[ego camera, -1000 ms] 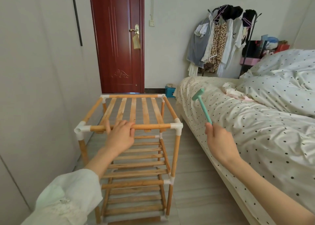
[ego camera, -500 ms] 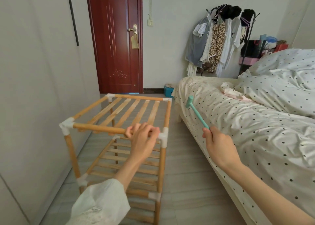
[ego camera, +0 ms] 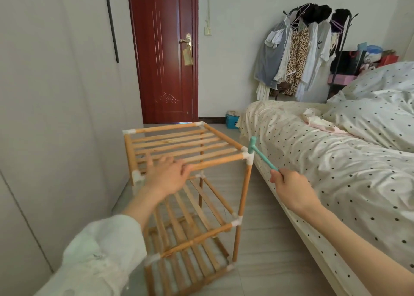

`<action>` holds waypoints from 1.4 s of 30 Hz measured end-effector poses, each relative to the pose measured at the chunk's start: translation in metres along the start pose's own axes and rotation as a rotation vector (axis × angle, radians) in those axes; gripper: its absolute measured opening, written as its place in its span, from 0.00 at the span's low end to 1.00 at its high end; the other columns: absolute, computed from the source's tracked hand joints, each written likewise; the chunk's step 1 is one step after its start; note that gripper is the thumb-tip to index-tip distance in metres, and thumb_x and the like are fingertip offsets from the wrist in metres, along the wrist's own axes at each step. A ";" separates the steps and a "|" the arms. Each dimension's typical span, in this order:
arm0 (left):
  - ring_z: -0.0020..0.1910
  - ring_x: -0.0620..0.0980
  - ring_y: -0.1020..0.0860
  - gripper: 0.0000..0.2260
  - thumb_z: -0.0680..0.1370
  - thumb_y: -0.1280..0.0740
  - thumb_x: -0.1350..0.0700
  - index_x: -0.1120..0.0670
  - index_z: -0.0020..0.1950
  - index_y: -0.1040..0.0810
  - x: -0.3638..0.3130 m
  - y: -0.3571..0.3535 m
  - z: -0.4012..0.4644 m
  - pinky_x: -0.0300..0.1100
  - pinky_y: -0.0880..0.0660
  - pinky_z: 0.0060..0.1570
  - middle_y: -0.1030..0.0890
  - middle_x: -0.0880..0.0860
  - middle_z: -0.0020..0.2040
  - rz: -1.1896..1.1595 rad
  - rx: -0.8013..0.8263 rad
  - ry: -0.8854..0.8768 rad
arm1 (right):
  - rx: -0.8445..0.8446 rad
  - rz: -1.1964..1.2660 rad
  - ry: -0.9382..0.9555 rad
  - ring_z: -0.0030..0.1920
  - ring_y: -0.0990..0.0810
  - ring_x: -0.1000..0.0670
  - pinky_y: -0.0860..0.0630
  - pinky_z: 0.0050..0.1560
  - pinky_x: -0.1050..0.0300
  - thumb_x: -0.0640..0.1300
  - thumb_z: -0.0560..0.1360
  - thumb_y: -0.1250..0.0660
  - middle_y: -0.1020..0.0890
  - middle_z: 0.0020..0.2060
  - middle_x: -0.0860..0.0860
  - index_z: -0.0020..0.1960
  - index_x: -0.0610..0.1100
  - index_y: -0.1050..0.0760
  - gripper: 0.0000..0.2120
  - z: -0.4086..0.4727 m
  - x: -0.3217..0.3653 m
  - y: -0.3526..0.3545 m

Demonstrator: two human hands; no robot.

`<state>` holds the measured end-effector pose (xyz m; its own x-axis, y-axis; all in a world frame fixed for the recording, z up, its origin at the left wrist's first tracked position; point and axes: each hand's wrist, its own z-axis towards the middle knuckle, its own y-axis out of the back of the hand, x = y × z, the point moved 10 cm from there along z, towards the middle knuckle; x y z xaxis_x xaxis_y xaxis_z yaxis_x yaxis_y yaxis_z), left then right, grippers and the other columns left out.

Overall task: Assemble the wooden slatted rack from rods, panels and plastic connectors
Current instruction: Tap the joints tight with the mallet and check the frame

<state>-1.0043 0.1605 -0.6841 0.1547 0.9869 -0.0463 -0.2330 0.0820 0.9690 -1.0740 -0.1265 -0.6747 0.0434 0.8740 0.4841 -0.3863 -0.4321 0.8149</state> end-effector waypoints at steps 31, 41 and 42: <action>0.42 0.51 0.22 0.15 0.79 0.46 0.50 0.52 0.49 0.20 -0.015 0.021 -0.030 0.48 0.38 0.51 0.17 0.48 0.42 0.051 -0.479 -0.167 | 0.006 -0.127 -0.153 0.43 0.23 0.38 0.26 0.44 0.47 0.51 0.82 0.52 0.22 0.42 0.41 0.48 0.39 0.32 0.18 0.014 -0.012 -0.015; 0.46 0.51 0.22 0.16 0.80 0.48 0.49 0.50 0.54 0.22 -0.006 0.015 -0.026 0.47 0.39 0.53 0.18 0.47 0.47 0.051 -0.428 -0.153 | 0.029 -0.049 -0.190 0.42 0.24 0.39 0.29 0.41 0.50 0.50 0.82 0.50 0.22 0.40 0.42 0.49 0.40 0.32 0.15 -0.005 -0.029 -0.031; 0.46 0.51 0.23 0.15 0.80 0.47 0.49 0.50 0.54 0.22 -0.006 0.015 -0.026 0.47 0.38 0.53 0.18 0.47 0.47 0.052 -0.430 -0.156 | 0.132 -0.144 -0.168 0.41 0.24 0.40 0.29 0.40 0.51 0.50 0.82 0.50 0.22 0.39 0.43 0.47 0.41 0.32 0.15 -0.005 -0.034 -0.047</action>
<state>-1.0336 0.1590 -0.6758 0.2669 0.9613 0.0686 -0.6165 0.1156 0.7789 -1.0622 -0.1349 -0.7314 0.2458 0.8844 0.3969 -0.2420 -0.3405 0.9086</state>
